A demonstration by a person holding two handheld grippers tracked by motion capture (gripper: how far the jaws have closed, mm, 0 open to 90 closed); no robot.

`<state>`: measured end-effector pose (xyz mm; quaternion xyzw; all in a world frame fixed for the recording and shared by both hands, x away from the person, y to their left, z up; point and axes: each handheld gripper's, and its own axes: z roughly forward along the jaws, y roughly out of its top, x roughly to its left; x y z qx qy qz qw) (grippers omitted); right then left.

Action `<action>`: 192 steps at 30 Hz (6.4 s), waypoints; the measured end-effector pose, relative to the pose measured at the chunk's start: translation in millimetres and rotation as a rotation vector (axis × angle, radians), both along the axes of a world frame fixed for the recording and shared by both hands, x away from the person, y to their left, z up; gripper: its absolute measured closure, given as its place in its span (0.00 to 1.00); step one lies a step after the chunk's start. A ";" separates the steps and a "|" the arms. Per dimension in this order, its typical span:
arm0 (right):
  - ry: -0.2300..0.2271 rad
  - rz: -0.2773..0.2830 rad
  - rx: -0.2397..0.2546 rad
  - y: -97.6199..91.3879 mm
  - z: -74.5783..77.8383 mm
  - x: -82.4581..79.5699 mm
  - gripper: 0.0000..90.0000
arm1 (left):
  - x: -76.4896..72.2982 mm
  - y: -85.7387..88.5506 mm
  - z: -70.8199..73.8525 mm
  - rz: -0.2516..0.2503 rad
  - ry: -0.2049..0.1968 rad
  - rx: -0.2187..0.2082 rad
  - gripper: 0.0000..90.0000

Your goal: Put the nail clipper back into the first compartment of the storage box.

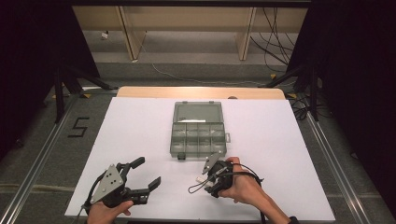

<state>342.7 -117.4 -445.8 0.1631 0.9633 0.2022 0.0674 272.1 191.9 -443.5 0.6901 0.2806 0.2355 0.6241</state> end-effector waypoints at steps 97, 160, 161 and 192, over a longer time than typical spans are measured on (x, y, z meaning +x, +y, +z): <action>-0.240 -0.128 0.230 18.7 36.7 60.4 0.86 | 0.6 0.9 -0.4 0.005 -0.001 -0.001 0.18; -0.225 -0.289 0.327 78.6 21.8 131.4 0.86 | -0.1 1.8 0.2 0.002 0.000 -0.006 0.18; -0.226 -0.288 0.336 79.6 21.3 132.1 0.86 | -0.1 1.7 0.2 0.002 -0.001 -0.006 0.18; -0.174 -0.336 0.316 92.8 4.9 138.6 0.86 | 0.3 1.7 0.0 -0.003 -0.004 -0.014 0.18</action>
